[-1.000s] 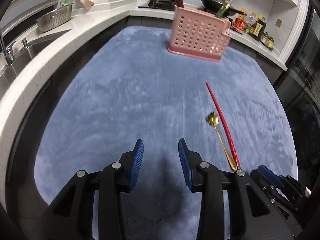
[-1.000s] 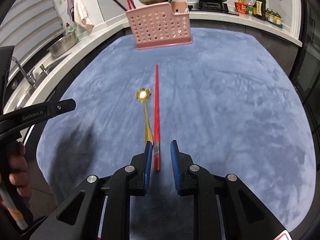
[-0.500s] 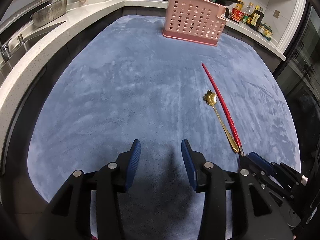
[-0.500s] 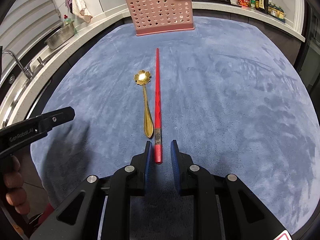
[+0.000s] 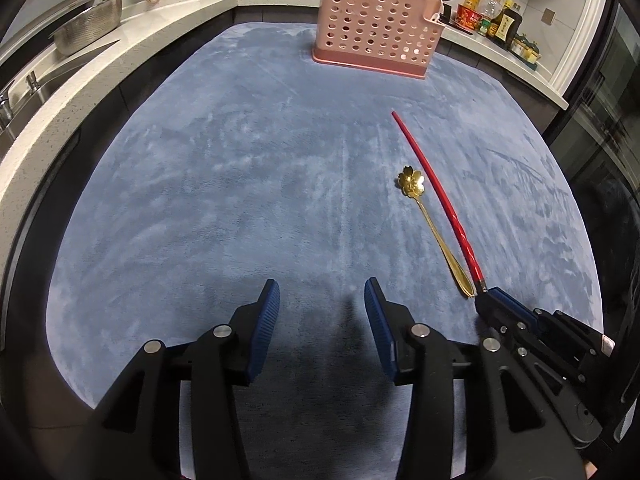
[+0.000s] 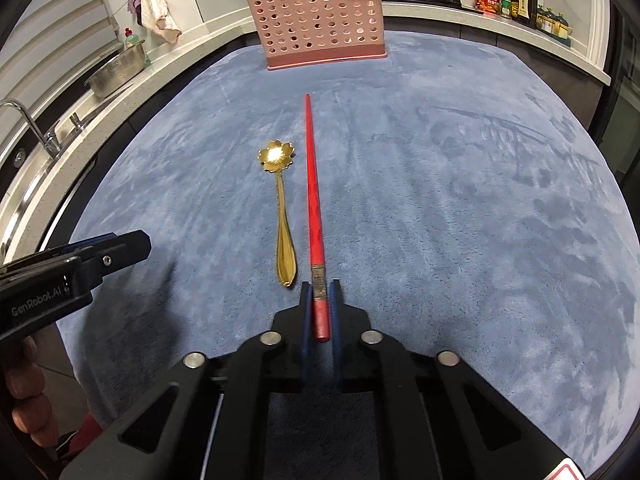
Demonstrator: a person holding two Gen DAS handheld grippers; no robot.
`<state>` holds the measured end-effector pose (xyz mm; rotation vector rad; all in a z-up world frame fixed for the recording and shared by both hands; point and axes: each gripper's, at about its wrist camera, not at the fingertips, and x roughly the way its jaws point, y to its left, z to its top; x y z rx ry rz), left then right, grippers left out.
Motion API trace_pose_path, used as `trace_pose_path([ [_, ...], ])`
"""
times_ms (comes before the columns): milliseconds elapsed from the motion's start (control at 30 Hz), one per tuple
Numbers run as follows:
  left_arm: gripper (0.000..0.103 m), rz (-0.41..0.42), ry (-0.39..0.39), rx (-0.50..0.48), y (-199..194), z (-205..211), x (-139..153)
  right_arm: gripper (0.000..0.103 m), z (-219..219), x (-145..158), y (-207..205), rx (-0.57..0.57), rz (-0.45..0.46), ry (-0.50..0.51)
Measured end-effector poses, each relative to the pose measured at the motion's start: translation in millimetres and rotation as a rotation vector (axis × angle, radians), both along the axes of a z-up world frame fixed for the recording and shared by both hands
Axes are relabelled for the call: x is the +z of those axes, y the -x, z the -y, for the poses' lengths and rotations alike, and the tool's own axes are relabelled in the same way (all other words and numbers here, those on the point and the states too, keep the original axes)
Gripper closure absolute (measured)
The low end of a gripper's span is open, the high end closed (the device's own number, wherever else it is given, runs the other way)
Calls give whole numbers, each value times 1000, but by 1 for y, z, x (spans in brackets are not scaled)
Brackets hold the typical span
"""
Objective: Organize utensils
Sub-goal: 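Grasp the red chopstick with the right tool while the left tool grasps the gold spoon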
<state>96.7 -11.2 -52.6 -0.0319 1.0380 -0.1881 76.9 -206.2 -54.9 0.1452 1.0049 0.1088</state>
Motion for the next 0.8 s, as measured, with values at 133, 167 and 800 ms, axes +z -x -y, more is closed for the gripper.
trace_pose_path([
  [133, 50, 0, 7, -6, 1, 4, 0, 96, 6, 3, 3, -17, 3, 11],
  [167, 49, 4, 10, -10, 2, 5, 1, 96, 7, 3, 5, -23, 3, 13],
  [800, 35, 20, 48, -129, 10, 79, -2, 96, 55, 18, 31, -126, -1, -33],
])
